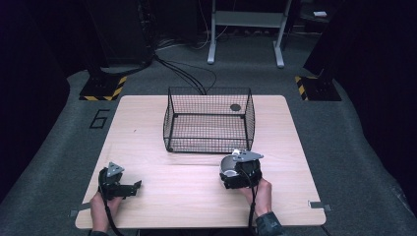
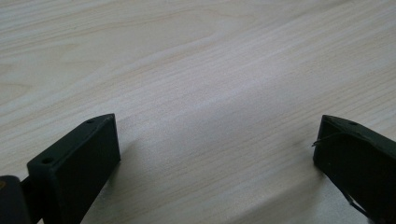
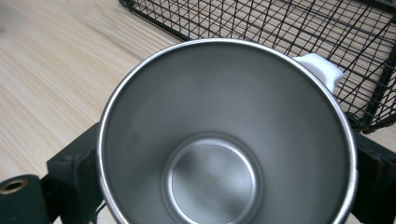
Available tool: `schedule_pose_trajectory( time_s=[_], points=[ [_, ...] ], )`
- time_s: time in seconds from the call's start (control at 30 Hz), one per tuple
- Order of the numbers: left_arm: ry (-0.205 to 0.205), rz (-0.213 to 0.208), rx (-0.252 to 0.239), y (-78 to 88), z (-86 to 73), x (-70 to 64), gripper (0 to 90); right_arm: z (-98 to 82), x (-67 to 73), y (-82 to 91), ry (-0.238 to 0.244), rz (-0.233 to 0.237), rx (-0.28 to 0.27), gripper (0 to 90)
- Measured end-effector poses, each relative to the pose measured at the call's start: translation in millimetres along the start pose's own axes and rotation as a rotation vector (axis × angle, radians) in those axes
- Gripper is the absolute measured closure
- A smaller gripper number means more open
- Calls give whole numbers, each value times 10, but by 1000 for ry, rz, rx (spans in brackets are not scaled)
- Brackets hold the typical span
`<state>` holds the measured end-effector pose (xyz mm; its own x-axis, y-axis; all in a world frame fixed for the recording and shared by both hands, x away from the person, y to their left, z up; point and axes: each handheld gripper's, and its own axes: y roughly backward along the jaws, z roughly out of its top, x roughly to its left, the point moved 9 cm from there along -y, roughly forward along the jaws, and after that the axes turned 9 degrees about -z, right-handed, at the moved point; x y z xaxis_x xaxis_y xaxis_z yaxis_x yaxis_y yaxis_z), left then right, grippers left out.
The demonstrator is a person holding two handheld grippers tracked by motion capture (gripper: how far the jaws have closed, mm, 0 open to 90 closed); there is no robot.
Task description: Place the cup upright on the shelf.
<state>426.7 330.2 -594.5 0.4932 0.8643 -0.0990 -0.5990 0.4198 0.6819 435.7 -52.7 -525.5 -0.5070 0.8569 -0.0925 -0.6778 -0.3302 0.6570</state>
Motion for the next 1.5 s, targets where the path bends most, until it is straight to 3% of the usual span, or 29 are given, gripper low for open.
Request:
schedule_pose_trajectory(
  time_s=[0.6,1.5],
  points=[
    [-1,0,0,1,0,0,4,13,-104,122,-19,-10,-27,63],
    [6,-1,-3,-2,0,-6,4,288,-87,431,38,20,-51,64]
  ],
)
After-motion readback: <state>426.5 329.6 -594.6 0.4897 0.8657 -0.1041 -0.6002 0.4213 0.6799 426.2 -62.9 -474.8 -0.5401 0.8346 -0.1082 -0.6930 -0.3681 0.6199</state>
